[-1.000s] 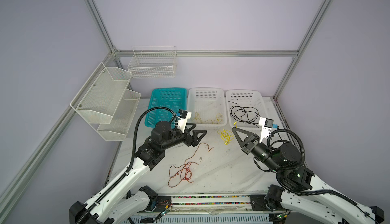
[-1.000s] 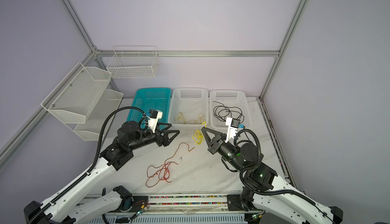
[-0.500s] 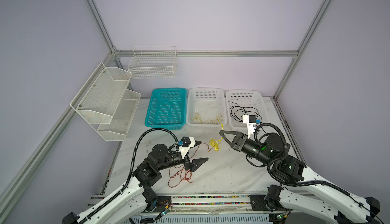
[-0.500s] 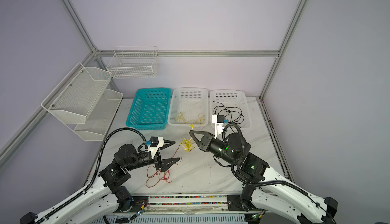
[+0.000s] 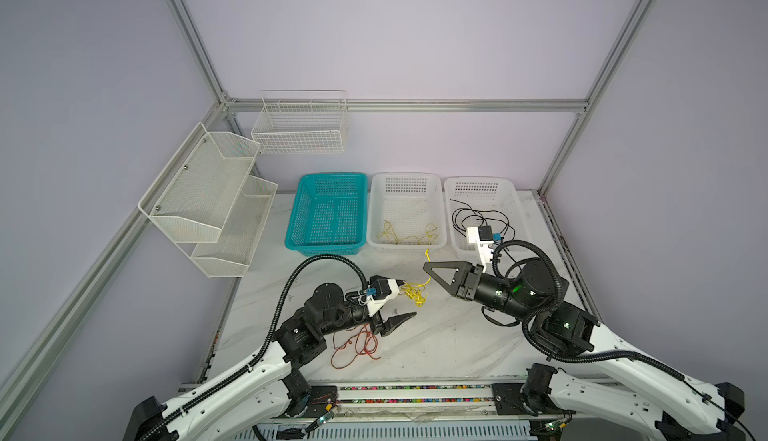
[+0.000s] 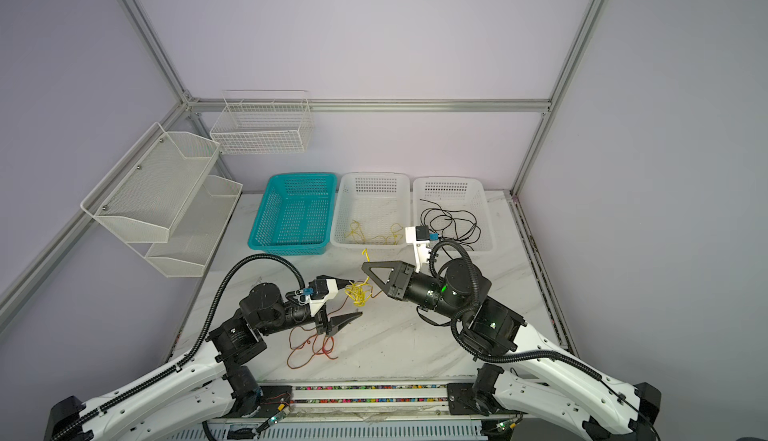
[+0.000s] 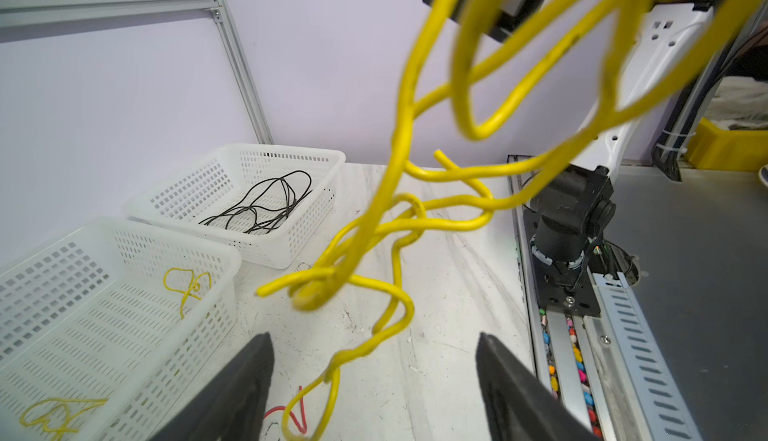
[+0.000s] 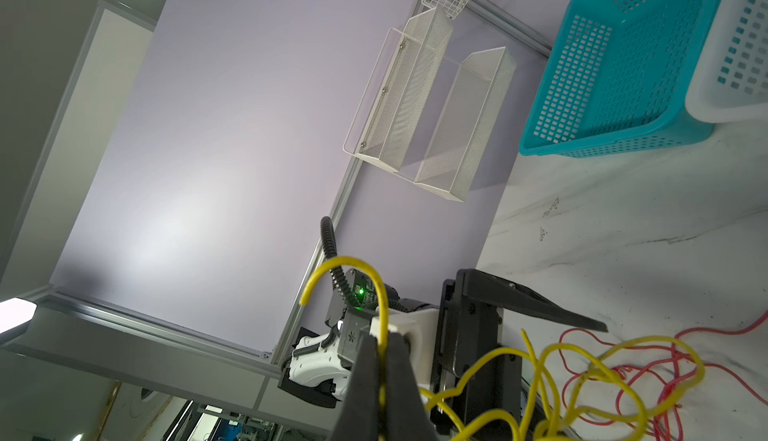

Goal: Untangle the cables

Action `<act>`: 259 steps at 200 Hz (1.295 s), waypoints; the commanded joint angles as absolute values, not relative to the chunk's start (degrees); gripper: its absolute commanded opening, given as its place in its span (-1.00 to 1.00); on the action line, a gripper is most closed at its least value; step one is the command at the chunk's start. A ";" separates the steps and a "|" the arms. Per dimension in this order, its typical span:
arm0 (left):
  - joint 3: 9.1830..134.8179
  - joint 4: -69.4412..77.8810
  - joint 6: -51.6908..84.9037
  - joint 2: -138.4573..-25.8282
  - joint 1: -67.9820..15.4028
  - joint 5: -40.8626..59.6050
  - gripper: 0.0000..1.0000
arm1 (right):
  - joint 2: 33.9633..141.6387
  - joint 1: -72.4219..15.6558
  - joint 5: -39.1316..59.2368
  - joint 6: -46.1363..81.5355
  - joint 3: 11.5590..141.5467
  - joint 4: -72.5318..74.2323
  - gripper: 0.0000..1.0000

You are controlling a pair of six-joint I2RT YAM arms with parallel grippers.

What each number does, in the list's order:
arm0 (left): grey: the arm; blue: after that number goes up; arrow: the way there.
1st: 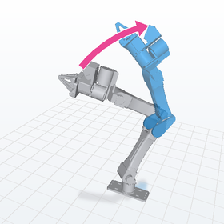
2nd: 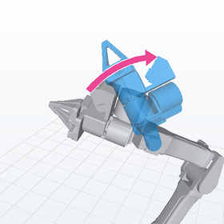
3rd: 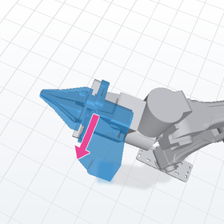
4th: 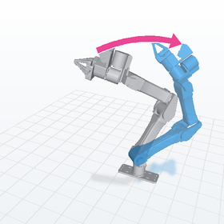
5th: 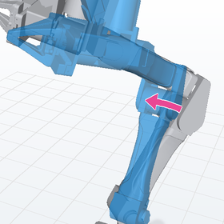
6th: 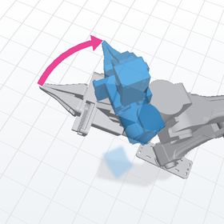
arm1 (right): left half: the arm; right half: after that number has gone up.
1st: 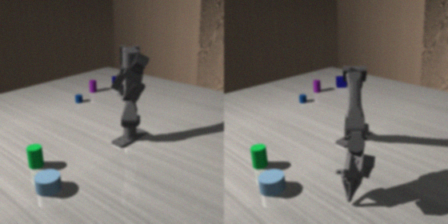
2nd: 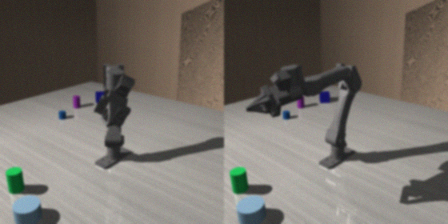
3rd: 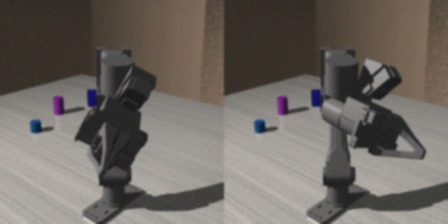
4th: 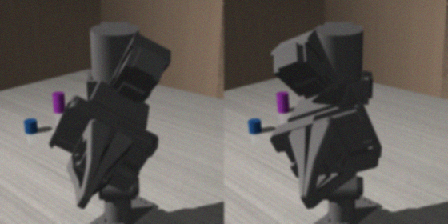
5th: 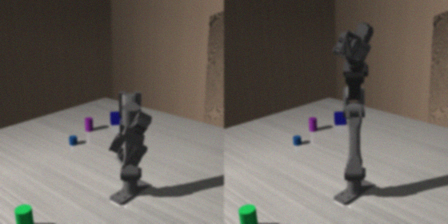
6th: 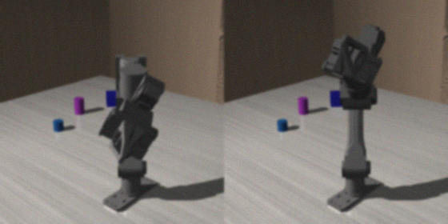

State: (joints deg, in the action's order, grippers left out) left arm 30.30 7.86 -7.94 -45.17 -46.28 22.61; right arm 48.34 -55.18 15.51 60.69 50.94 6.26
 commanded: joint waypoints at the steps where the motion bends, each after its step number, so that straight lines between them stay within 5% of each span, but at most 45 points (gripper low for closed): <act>1: 31.29 8.77 -11.42 -44.74 -46.77 21.51 0.36 | 47.94 -55.16 17.43 62.96 52.40 10.25 -1.00; 88: 31.16 8.09 -11.60 -44.31 -46.76 21.95 -0.50 | 46.34 -55.20 17.07 63.40 50.84 12.52 -1.00; 122: 30.76 7.36 -11.02 -43.48 -46.70 22.83 -1.00 | 45.84 -55.24 16.44 62.98 50.23 13.06 -1.00; 160: 30.88 2.67 -8.09 -40.76 -46.70 24.89 -1.00 | 42.14 -55.23 6.90 58.96 52.33 6.35 -1.00; 259: 30.15 -12.82 -3.90 -32.14 -47.72 18.41 -1.00 | 42.26 -55.15 -39.77 33.71 73.85 -23.21 -1.00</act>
